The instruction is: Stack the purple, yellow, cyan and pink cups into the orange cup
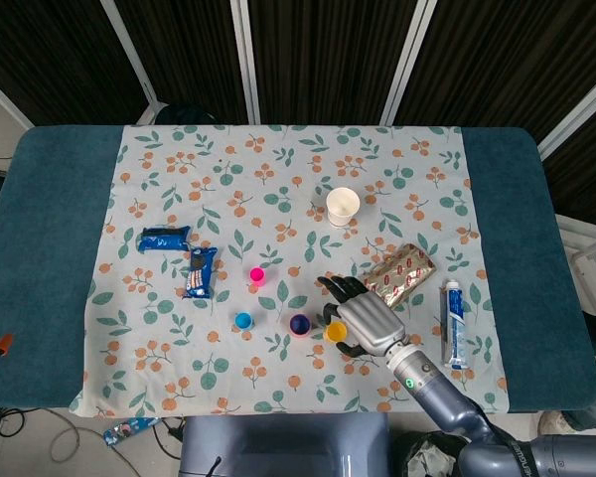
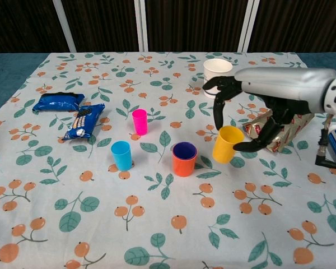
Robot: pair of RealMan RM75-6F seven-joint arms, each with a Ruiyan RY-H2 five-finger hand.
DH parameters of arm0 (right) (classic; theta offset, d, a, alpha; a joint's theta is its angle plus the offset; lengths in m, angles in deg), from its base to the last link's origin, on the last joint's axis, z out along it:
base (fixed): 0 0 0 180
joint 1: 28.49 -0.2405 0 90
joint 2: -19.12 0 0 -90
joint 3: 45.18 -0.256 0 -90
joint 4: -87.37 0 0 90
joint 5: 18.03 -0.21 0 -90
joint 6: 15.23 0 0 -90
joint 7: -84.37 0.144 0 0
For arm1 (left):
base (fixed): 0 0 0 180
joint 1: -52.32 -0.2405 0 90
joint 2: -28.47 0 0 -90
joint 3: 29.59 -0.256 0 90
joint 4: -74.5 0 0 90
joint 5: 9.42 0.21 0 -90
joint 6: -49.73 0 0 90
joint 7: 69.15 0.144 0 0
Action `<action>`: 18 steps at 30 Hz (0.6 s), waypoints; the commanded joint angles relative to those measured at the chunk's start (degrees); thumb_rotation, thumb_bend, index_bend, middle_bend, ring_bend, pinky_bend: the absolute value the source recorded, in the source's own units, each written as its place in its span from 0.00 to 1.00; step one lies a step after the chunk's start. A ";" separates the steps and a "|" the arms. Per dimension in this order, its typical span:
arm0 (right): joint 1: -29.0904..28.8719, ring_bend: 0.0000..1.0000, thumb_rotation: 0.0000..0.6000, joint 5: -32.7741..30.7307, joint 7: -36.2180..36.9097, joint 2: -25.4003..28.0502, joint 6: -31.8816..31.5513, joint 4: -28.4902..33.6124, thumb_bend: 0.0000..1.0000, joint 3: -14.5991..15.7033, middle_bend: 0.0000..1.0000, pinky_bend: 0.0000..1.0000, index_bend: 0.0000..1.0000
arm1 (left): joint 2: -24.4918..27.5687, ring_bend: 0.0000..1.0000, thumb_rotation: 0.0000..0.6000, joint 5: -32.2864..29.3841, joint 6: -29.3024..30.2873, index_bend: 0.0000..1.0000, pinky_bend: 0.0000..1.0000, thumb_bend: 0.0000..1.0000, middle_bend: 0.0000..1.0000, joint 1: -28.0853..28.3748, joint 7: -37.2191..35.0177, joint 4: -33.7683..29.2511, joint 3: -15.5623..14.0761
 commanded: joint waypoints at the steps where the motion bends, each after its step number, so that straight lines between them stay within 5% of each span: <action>1: -3.43 0.02 1.00 -4.66 -3.61 -0.45 0.46 2.38 0.36 -2.58 0.00 0.10 0.48 | 0.07 0.00 1.00 -0.15 -0.14 0.00 0.00 0.18 0.00 0.05 -0.18 0.10 0.08; 18: -10.70 0.02 1.00 -15.75 -9.07 -6.36 -1.75 0.23 0.36 -3.74 0.00 0.11 0.48 | 0.32 0.00 1.00 -0.51 -0.88 0.00 0.00 0.18 0.00 0.32 -1.08 0.51 0.24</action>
